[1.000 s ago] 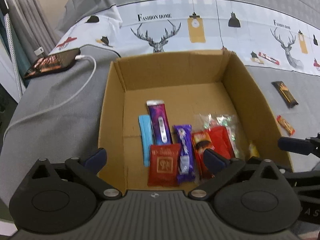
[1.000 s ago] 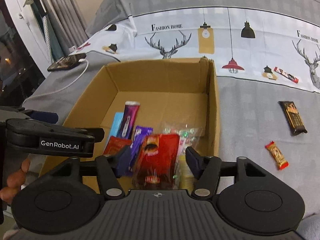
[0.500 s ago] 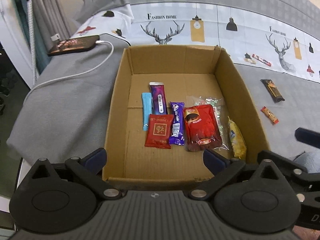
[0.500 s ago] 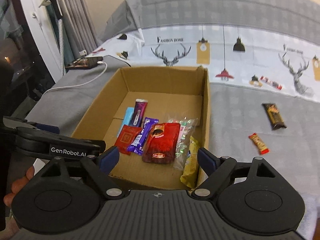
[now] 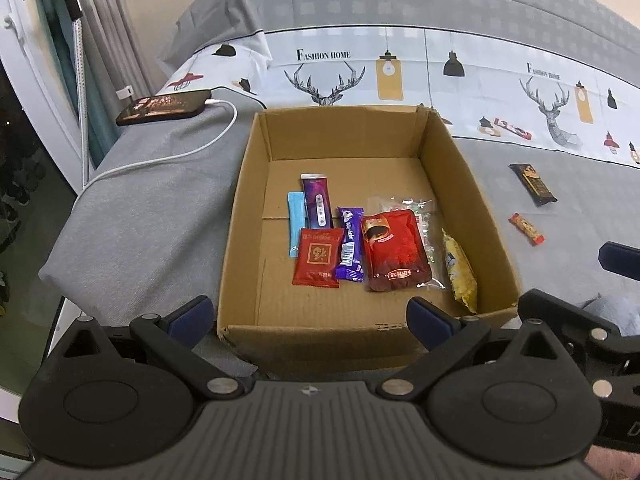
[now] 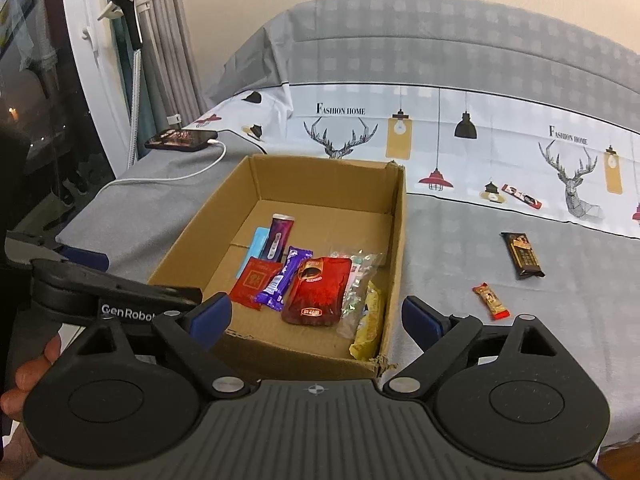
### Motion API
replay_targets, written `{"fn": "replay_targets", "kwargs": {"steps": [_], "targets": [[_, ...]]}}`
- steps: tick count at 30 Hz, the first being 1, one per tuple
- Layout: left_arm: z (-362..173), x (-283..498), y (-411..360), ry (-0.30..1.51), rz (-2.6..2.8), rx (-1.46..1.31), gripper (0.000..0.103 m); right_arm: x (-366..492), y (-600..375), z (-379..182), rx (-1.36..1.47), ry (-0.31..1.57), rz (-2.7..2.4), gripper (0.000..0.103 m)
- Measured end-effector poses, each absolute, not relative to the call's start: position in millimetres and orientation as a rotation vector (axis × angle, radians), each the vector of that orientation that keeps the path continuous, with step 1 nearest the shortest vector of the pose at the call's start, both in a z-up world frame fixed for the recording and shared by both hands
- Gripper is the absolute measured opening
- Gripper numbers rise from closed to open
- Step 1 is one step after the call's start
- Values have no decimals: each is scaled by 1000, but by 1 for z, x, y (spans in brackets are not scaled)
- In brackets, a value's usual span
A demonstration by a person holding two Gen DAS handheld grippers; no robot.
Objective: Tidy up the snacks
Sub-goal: 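Move both tools to the last snacks and grasp the small red-gold candy with the left tool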
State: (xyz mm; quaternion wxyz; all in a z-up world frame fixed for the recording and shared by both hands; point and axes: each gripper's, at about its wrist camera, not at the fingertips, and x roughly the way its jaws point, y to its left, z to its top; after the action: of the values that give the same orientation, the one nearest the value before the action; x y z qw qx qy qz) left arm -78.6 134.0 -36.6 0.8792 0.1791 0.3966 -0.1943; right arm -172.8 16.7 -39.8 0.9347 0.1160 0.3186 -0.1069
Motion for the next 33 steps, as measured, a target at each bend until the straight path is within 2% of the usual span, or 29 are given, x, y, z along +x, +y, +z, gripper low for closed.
{"fn": "replay_targets", "kwargs": {"steps": [18, 27, 33], "targets": [[-35, -91, 112, 823, -434, 413, 103, -187, 9, -39, 270, 624, -233, 94], [-38, -95, 71, 842, -472, 466, 103, -204, -25, -47, 338, 608, -289, 94], [-37, -98, 9, 847, -558, 494, 103, -222, -76, -51, 380, 581, -398, 94]]}}
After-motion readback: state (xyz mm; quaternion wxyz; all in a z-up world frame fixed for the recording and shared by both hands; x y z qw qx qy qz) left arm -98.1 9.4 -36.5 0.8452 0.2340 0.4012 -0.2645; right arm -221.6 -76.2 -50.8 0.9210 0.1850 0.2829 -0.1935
